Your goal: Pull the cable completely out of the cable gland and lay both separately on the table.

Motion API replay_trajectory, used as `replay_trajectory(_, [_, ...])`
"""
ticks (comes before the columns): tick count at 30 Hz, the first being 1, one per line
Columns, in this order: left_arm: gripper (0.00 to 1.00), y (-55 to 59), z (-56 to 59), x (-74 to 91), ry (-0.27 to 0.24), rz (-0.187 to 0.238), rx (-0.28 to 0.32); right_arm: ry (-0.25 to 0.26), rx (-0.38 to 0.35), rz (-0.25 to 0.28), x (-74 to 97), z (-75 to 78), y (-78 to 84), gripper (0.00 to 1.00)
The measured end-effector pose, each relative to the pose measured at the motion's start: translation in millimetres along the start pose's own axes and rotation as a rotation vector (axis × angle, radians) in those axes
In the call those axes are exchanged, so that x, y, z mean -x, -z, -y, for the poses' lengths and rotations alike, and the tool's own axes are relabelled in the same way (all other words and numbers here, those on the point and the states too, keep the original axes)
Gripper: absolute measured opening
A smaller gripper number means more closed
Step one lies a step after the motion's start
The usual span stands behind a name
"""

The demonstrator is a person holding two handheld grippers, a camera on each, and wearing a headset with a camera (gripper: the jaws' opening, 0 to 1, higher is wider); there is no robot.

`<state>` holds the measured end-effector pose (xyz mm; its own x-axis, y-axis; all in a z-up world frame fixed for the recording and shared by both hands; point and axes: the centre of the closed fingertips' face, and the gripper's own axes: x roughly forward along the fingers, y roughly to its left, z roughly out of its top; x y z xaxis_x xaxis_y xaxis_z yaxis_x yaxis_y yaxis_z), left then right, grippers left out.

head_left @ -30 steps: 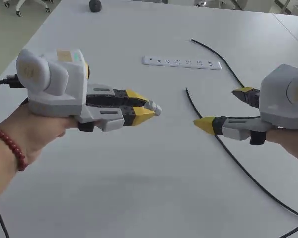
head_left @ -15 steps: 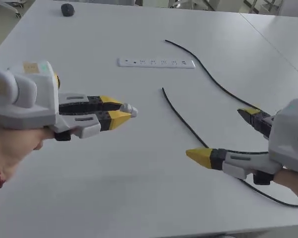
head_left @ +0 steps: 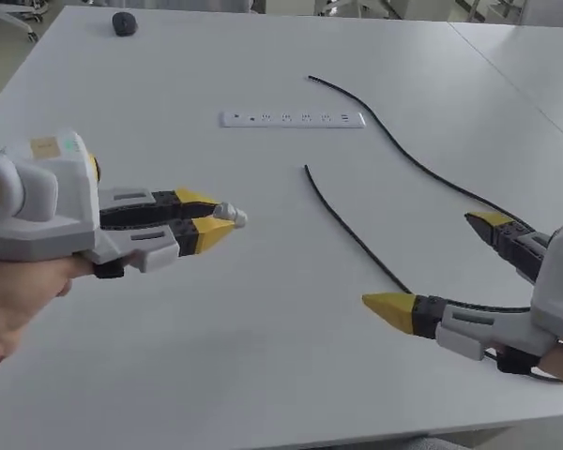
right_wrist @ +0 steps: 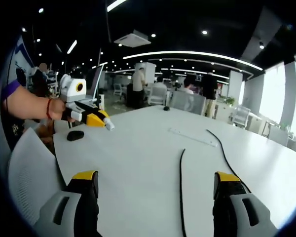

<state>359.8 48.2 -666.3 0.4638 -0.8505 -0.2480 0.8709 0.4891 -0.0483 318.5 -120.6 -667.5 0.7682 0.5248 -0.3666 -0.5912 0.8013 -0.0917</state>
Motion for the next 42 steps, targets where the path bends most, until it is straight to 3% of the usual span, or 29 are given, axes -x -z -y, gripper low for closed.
replay_trajectory(2, [0.16,4.9,-6.1,-6.3,-0.01,-0.006,-0.009,0.001,-0.001,0.0,-0.2,-0.1,-0.1,0.98])
replay_trajectory(3, [0.16,12.1,-13.8,-11.1,-0.032,-0.028,-0.015,-0.001,-0.003,-0.007,-0.4,-1.0,0.6,0.98])
replay_trajectory(7, [0.16,30.4,-35.6,-32.0,-0.065,-0.05,-0.008,0.0,0.025,-0.011,0.9,-0.7,0.1,0.98])
replay_trajectory(10, [0.16,56.3,-48.1,-51.6,-0.084,-0.127,-0.028,-0.002,0.037,-0.015,1.9,2.6,1.3,0.98])
replay_trajectory(11, [0.16,60.9,-50.8,-56.4,-0.091,-0.132,-0.011,-0.002,0.035,-0.013,2.2,3.5,1.1,0.97])
replay_trajectory(12, [0.16,72.2,-52.6,-62.2,-0.089,-0.165,0.001,0.004,0.033,-0.021,2.7,6.2,2.6,0.97])
replay_trajectory(17, [0.16,101.9,-62.7,-75.2,-0.123,-0.232,0.03,0.019,0.053,-0.032,4.7,12.9,4.1,0.97])
replay_trajectory(32, [0.16,119.8,-62.4,-83.0,-0.132,-0.266,0.048,0.021,0.062,-0.045,0.2,22.4,6.3,0.96])
replay_trajectory(38, [0.16,131.7,-56.2,-76.2,-0.129,-0.287,0.062,0.018,0.057,-0.041,1.2,21.6,4.9,0.96])
replay_trajectory(42, [0.17,131.1,-57.4,-72.4,-0.131,-0.28,0.066,0.018,0.049,-0.041,1.3,22.0,6.2,0.96])
